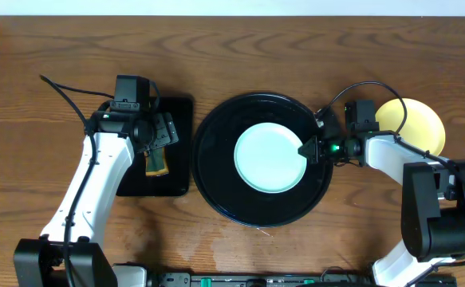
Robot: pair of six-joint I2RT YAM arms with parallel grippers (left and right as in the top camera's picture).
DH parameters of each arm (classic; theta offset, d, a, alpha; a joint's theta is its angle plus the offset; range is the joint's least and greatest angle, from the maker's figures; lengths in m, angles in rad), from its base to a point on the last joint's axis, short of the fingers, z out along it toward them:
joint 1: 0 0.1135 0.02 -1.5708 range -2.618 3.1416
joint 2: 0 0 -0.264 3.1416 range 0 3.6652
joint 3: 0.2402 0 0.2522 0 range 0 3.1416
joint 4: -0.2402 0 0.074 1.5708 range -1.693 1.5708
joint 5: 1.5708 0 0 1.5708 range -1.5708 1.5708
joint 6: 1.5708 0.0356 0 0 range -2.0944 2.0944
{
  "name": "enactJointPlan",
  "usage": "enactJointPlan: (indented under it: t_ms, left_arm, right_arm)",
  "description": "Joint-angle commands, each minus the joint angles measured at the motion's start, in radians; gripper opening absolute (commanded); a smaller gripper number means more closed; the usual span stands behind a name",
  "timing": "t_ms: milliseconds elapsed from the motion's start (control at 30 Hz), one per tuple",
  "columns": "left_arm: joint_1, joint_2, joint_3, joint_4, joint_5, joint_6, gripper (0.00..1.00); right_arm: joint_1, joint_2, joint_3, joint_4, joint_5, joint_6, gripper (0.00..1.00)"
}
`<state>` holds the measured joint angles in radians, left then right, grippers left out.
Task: Clean dirty plates on tray and stack at the side
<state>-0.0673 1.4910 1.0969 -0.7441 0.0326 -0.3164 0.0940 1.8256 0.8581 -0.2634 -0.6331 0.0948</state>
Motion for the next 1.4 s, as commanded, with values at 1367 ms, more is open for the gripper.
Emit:
enactJointPlan:
  t_ms: [1367]
  left_arm:
    - [0.003, 0.0, 0.017, -0.003, 0.023, 0.002, 0.87]
  right_arm:
    - [0.784, -0.695, -0.008, -0.182, 1.56, -0.169, 0.01]
